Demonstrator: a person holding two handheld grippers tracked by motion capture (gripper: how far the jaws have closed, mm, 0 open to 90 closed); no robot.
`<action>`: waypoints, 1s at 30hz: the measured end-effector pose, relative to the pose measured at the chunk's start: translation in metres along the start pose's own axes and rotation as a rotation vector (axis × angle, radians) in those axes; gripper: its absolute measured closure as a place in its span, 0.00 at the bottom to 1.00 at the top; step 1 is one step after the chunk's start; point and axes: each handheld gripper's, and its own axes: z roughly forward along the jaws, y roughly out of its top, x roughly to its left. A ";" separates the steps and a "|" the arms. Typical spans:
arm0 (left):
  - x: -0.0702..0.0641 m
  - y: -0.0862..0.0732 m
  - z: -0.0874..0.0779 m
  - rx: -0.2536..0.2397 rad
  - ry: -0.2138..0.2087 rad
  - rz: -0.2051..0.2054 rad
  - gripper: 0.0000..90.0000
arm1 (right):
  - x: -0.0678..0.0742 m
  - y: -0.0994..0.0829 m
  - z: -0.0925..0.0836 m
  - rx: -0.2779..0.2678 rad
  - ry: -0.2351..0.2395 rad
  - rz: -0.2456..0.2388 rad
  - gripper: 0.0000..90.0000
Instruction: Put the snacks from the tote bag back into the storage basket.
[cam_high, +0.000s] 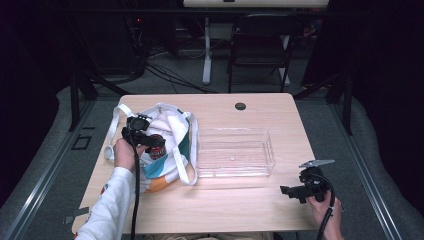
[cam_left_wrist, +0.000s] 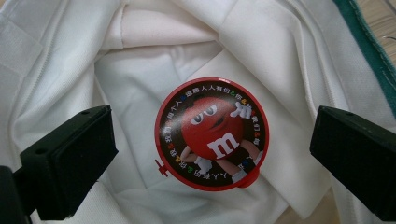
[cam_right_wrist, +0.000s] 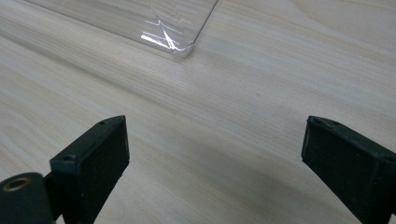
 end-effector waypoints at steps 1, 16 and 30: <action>0.000 0.000 0.000 0.009 -0.002 -0.002 0.00 | 0.000 0.000 0.000 -0.002 0.000 0.002 0.08; 0.001 -0.001 0.013 0.058 -0.017 -0.001 0.00 | 0.001 0.000 -0.002 0.001 0.008 -0.004 0.10; 0.002 0.003 0.019 0.081 -0.002 0.001 0.16 | 0.001 0.000 -0.002 0.010 0.004 -0.010 0.14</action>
